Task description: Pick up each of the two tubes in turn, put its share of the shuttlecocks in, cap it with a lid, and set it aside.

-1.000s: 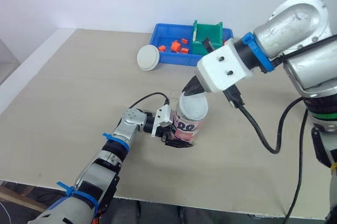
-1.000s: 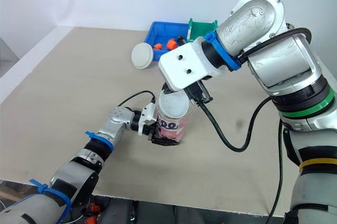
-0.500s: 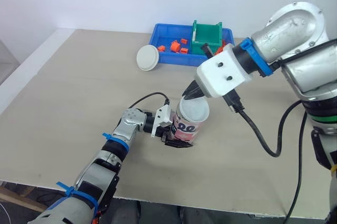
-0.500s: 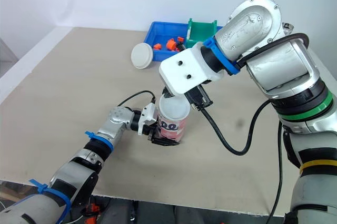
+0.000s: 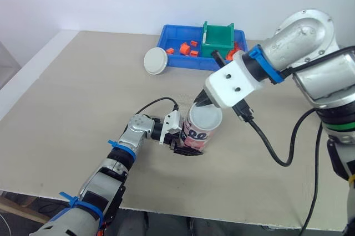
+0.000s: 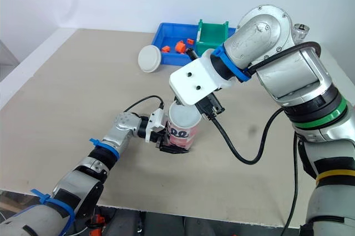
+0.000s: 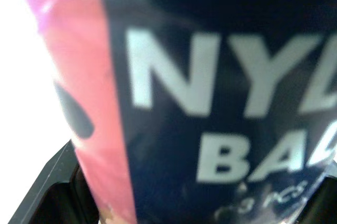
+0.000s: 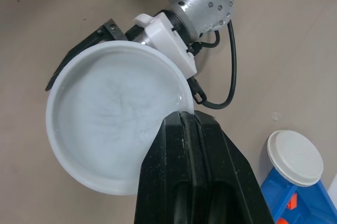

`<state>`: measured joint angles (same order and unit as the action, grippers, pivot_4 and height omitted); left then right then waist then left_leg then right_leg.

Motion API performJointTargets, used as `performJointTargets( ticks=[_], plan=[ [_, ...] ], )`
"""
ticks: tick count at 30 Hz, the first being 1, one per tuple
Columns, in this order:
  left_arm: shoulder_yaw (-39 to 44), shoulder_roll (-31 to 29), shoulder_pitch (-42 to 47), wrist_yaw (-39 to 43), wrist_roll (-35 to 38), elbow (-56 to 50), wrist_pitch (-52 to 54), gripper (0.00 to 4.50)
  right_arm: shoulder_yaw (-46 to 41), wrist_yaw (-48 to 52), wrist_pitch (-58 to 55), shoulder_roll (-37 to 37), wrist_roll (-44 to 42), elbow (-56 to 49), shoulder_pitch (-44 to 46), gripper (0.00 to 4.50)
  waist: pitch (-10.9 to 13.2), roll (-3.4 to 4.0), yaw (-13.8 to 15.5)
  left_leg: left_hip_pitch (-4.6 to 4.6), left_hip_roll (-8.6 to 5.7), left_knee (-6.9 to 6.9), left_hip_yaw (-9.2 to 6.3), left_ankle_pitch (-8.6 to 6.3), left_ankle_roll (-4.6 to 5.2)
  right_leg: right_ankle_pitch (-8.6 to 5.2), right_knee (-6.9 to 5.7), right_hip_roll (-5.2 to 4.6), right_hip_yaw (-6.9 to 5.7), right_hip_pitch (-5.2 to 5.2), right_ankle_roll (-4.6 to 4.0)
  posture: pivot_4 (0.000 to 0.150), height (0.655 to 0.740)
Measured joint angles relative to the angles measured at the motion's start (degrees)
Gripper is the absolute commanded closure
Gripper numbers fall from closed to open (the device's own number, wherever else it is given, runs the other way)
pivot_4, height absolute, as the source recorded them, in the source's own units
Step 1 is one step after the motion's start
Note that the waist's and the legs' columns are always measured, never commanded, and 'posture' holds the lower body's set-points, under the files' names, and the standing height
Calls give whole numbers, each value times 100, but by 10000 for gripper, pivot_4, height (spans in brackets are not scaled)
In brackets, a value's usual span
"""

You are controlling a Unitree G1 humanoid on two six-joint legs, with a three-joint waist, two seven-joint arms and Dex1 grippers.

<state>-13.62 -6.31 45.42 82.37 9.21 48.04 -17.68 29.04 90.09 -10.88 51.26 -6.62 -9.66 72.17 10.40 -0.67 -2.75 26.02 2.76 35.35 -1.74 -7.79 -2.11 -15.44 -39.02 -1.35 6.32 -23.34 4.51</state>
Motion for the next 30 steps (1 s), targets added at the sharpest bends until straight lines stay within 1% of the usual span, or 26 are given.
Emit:
performJointTargets(
  ticks=[7, 8, 11, 12, 13, 15, 16, 19, 22, 24, 26, 28, 30],
  plan=[
    [-9, 1, -7, 6, -18, -19, -6, 6475, 23, -9, -49, 100, -202, -221, -206, 44556, -2, -3, -1, -2, 1, -1, -1, 0, 0, 0, 0, 1, -1, 1, 1, 1500, 7275],
    [-9, 1, -10, 7, -22, -19, -6, 6475, -4, -16, -51, 79, -200, -248, -242, 41635, -4, -5, -1, -2, 1, -1, -1, 0, 0, 0, 0, 1, -1, 2, 1, 1500, 7275],
    [1, -31, -29, 4, -22, -17, 0, 6475, -126, -33, -50, -133, -112, -309, -472, 31058, -9, -9, 0, -4, 1, -1, -1, 0, 0, 1, 0, 1, -1, 4, 4, 1500, 7275],
    [1, -41, -31, -3, -22, -17, 5, 6475, -142, -34, -49, -180, -87, -315, -508, 25554, -9, -10, 1, -4, 1, -1, -1, 0, 0, 1, 0, 1, -1, 4, 4, 1500, 7275],
    [1, -44, -32, -17, -22, -16, 15, 6475, -163, -35, -44, -215, -62, -323, -539, 21882, -9, -10, 1, -4, 1, -1, -1, 0, 0, 1, 0, 1, -2, 4, 4, 1500, 7275],
    [2, -46, -46, -44, -22, -16, 22, 6475, -260, -76, -39, -297, 22, -322, -613, 11892, -11, -11, 0, -6, 1, -1, -1, 0, 0, 1, 0, 1, -1, 6, 2, 1500, 7275],
    [2, -48, -49, -55, -22, -16, 25, 6475, -302, -133, -37, -336, 85, -319, -630, 8839, -12, -12, 0, -8, 1, -1, -1, 0, 0, 1, 0, 1, -2, 7, 1, 1500, 7275],
    [7, -59, -50, -76, -21, -10, 48, 6475, -380, -184, -75, -414, 202, -282, -647, 8839, -13, -13, -1, -13, 1, -1, 0, 0, 0, -3, 0, 1, -2, 9, -13, 1500, 7275],
    [53, -88, -51, -76, -14, 4, 54, 6475, -386, -231, -349, -715, 223, 209, -469, 8839, -12, -12, -24, -16, 3, 0, 1, 1, 1, 9, -1, 1, -1, 3, -26, 1500, 7275],
    [59, -76, -51, -86, -13, 4, 52, 6475, -474, -138, -731, -806, 7, 533, -188, 8839, -7, -9, -12, -12, 3, 0, 0, 3, 4, 14, -2, 1, -2, -1, -28, 1500, 7275],
    [53, -52, -49, -81, -14, 13, 52, 6475, -731, -23, -1077, -669, -397, 597, 109, 8839, -7, -10, -1, -10, 4, -1, -2, 3, 3, 6, -2, 2, -3, 1, -23, 1500, 7275],
    [59, -51, -49, -70, -13, 25, 51, 6475, -873, 3, -1221, -370, -682, 586, 188, 13988, -12, -19, 6, -8, 3, -1, -3, -2, -4, -4, 1, 1, -3, 5, -17, 1500, 7275],
    [64, -52, -47, -52, -13, 26, 47, 6475, -889, 7, -1269, -186, -783, 586, 126, 21574, -12, -18, 4, -7, 2, -1, 0, -4, -8, -7, 1, -1, -1, 3, -19, 1500, 7275]
  ],
)
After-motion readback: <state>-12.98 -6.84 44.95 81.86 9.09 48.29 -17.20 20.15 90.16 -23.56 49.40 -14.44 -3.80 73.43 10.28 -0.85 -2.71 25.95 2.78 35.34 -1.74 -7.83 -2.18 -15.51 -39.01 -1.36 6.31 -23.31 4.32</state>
